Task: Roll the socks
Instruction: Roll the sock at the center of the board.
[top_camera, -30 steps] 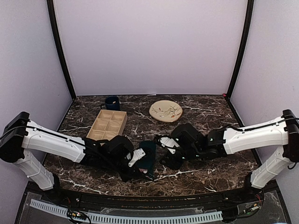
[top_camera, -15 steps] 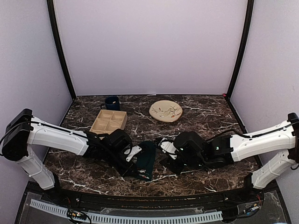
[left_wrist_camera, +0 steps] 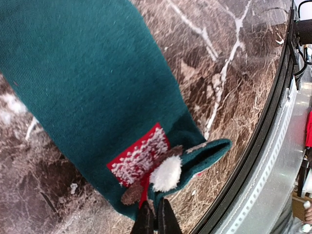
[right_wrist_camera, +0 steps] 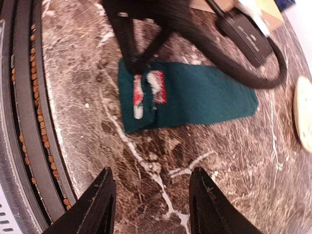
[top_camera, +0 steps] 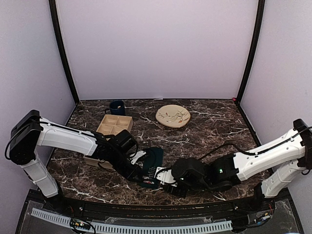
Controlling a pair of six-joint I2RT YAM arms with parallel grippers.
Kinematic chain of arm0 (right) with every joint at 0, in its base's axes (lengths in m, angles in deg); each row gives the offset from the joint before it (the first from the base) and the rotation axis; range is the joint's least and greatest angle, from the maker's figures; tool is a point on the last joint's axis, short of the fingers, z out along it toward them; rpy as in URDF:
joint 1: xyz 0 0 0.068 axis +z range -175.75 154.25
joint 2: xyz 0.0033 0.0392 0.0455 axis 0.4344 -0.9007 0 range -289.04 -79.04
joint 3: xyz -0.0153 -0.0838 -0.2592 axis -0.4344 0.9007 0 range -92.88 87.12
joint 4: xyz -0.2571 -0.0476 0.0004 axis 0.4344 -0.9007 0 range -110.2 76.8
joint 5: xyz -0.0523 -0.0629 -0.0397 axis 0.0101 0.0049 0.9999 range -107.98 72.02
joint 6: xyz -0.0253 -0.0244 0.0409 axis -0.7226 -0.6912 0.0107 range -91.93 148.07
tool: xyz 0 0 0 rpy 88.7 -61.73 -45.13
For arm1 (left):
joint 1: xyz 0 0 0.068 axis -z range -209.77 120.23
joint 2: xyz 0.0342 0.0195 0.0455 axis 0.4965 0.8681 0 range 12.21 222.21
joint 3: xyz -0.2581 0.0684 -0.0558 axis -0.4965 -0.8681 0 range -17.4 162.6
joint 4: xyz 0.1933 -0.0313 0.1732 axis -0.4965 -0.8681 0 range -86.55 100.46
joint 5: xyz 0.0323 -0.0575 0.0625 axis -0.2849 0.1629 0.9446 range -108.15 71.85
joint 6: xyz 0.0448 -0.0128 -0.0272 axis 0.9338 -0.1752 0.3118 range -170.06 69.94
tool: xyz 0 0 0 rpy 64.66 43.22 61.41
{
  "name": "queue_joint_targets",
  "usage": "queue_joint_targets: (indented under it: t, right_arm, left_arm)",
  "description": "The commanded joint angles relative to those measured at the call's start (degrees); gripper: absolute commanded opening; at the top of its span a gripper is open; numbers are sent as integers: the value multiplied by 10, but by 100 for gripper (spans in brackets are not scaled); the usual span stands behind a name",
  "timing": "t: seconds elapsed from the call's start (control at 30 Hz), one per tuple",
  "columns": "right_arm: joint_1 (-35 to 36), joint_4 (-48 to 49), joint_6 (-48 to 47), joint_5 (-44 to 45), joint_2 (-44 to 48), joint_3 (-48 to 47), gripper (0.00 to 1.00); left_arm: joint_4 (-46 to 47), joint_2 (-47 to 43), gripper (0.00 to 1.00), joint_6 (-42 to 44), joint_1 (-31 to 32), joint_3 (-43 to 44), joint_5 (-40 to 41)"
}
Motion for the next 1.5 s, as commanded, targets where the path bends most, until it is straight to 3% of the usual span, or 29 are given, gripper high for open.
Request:
queue_joint_targets:
  t: [0.0,0.63,1.17,1.47]
  right_arm:
    - [28,21,-61,26,-34,-31,47]
    - [49,44,-209,9,-172,-105,44]
    - [2,30,-230,-11,-229,-128,42]
    - [-14,21,-245,-32,-241,-133,36]
  left_arm:
    - [-39,11,0,-3,-9,19,-32]
    - [-100,60,0,30,-37,71,-79]
    - [-119,77,0,48,-41,78,-103]
    - [-126,85,0,58,-47,82,-113]
